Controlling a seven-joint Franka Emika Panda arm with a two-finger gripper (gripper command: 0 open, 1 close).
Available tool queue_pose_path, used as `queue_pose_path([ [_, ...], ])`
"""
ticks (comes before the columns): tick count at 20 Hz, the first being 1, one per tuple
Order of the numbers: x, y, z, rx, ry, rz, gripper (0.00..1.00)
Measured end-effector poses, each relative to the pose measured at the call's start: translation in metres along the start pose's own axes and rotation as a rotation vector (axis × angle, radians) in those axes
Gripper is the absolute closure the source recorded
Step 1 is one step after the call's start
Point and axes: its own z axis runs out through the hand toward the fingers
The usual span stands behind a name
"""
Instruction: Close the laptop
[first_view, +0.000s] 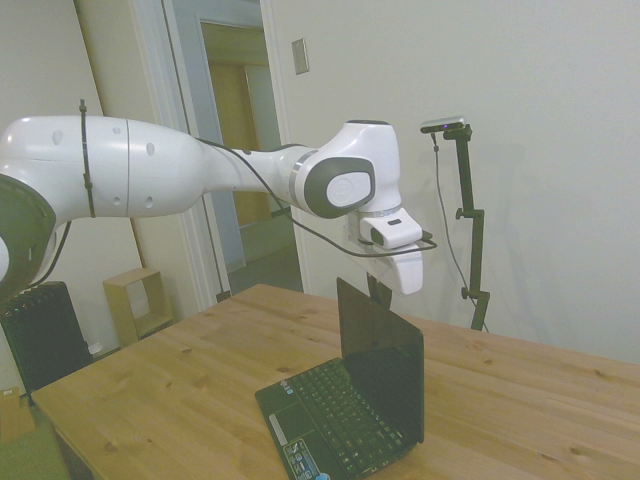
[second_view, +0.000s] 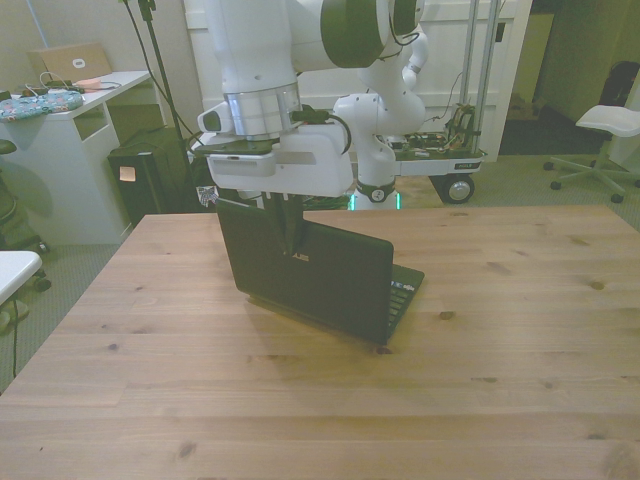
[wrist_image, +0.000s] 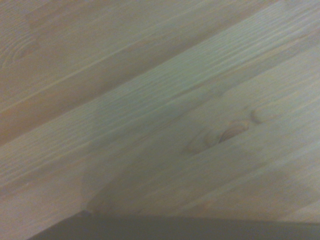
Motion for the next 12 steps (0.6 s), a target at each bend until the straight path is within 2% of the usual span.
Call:
queue_pose_path([
  [7,-0.079,0.016,0.011,-0.039,-0.061,-0.048,1.00],
  [10,-0.110,0.028,0.032,-0.063,-0.082,-0.062,1.00],
  [12,-0.125,0.040,0.057,-0.094,-0.101,-0.057,1.00],
])
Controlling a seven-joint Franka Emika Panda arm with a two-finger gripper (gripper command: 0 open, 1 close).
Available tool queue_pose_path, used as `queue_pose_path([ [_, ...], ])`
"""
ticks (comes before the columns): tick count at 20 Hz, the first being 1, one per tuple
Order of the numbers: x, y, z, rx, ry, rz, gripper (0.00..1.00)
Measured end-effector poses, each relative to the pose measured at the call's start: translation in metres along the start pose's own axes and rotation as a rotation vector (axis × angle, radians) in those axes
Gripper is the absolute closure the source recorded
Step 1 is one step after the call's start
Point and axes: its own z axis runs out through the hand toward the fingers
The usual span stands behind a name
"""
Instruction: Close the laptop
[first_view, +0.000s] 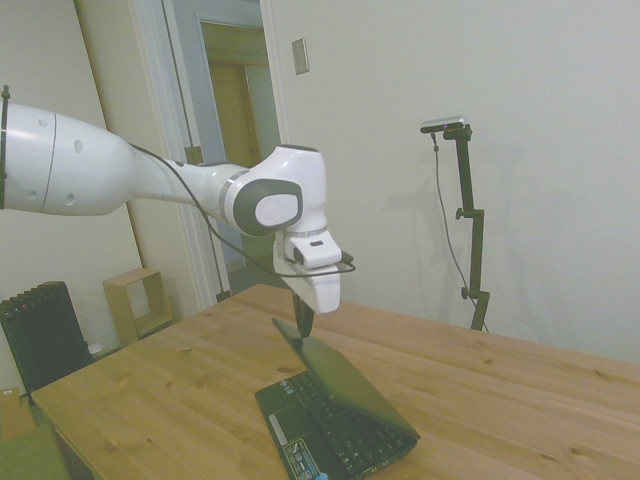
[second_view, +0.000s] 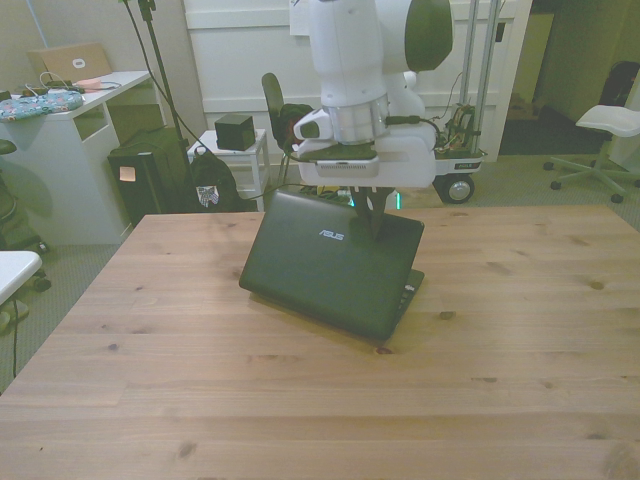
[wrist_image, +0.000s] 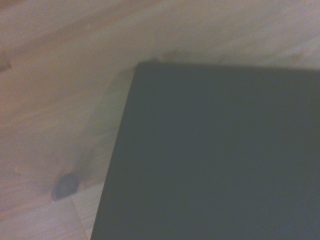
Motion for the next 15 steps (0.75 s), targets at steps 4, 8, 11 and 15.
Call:
queue_pose_path([
  [4,-0.003,0.019,0.040,-0.042,-0.025,0.019,1.00],
  [8,-0.005,0.034,0.075,-0.072,-0.038,0.031,1.00],
  [11,-0.008,0.035,0.076,-0.066,-0.033,0.027,1.00],
  [15,-0.040,0.034,0.019,0.015,0.019,-0.034,1.00],
])
